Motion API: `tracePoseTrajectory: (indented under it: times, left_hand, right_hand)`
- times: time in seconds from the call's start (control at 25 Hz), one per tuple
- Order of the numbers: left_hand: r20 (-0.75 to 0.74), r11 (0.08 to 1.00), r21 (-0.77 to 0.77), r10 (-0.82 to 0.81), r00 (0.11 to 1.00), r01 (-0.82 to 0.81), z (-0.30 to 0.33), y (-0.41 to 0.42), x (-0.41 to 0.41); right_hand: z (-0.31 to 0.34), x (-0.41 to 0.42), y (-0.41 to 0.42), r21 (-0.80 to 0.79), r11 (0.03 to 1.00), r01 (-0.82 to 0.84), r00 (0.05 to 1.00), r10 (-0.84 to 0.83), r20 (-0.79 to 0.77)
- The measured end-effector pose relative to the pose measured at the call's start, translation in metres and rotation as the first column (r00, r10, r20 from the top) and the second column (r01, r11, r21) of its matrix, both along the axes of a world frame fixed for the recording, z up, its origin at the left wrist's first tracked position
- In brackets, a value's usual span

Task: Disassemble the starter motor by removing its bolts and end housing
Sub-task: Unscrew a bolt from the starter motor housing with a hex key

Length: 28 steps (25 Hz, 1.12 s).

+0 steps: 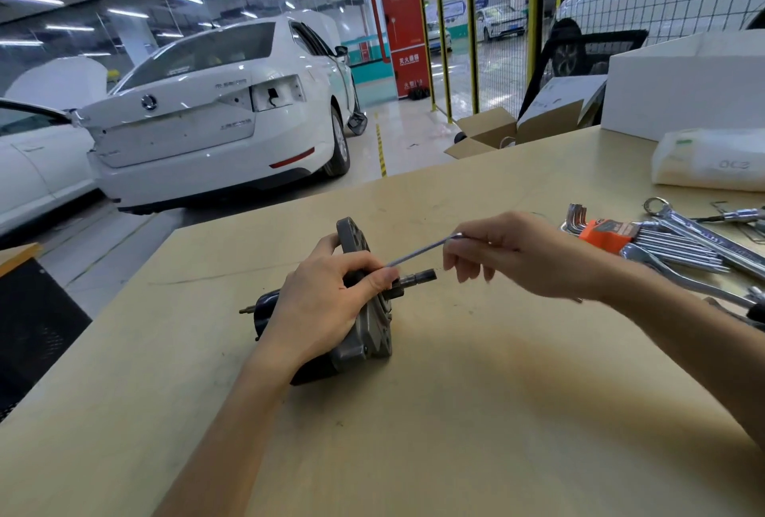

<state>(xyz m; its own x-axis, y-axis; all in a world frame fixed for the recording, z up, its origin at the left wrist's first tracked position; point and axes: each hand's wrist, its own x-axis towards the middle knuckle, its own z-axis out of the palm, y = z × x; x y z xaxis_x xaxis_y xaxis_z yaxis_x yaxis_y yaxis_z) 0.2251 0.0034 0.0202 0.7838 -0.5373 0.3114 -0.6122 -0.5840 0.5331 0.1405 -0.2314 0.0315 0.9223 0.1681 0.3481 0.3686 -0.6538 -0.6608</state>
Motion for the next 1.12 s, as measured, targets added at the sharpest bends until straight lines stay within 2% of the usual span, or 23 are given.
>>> tracePoseTrajectory:
  times: [0.12, 0.16, 0.2, 0.28, 0.32, 0.44, 0.6, 0.72, 0.84, 1.0, 1.12]
  left_hand:
    - [0.034, 1.0, 0.004, 0.008, 0.999, -0.008, -0.002, 0.003, -0.001]
    - [0.049, 1.0, 0.018, 0.011, 0.999, -0.012, -0.003, 0.005, -0.002]
    - [0.063, 0.999, 0.03, 0.015, 0.998, -0.017, -0.004, 0.005, -0.003]
    - [0.086, 0.999, 0.044, 0.014, 0.996, -0.017, -0.004, 0.005, -0.003]
    - [0.088, 0.999, 0.048, 0.009, 0.996, -0.013, -0.004, 0.004, -0.002]
    - [0.101, 0.998, 0.065, 0.007, 0.995, -0.013, -0.005, 0.005, -0.002]
    - [0.115, 0.997, 0.071, 0.008, 0.993, -0.016, -0.005, 0.005, -0.002]
    - [0.113, 0.997, 0.078, 0.011, 0.994, -0.02, -0.007, 0.004, -0.003]
    - [0.098, 0.997, 0.061, 0.035, 0.995, -0.041, -0.007, 0.004, -0.005]
    - [0.076, 0.996, 0.01, 0.09, 0.993, -0.091, -0.008, 0.003, -0.006]
    - [0.071, 0.997, 0.016, 0.077, 0.994, -0.078, -0.009, 0.002, -0.007]
  right_hand:
    - [0.009, 0.002, -0.034, 0.141, 0.986, 0.088, 0.996, -0.09, 0.005]
    - [0.009, 0.004, -0.044, 0.086, 0.985, 0.149, 0.988, -0.15, 0.016]
    - [0.006, 0.005, -0.053, -0.046, 0.977, 0.207, 0.978, -0.206, 0.024]
    - [-0.003, 0.007, -0.059, -0.346, 0.903, 0.253, 0.963, -0.269, 0.002]
    - [-0.006, 0.006, -0.059, -0.436, 0.865, 0.246, 0.957, -0.288, -0.032]
    - [-0.003, 0.002, -0.063, -0.553, 0.791, 0.263, 0.927, -0.366, -0.081]
    - [-0.002, 0.001, -0.077, -0.584, 0.661, 0.47, 0.818, -0.575, 0.008]
    - [-0.016, 0.009, -0.068, -0.664, 0.613, 0.427, 0.804, -0.594, -0.031]
    - [-0.027, 0.015, -0.059, -0.683, 0.584, 0.439, 0.8, -0.601, 0.0]
    - [-0.029, 0.019, -0.058, -0.676, 0.606, 0.419, 0.798, -0.601, -0.044]
    - [-0.02, 0.016, -0.067, -0.59, 0.654, 0.472, 0.777, -0.625, -0.071]
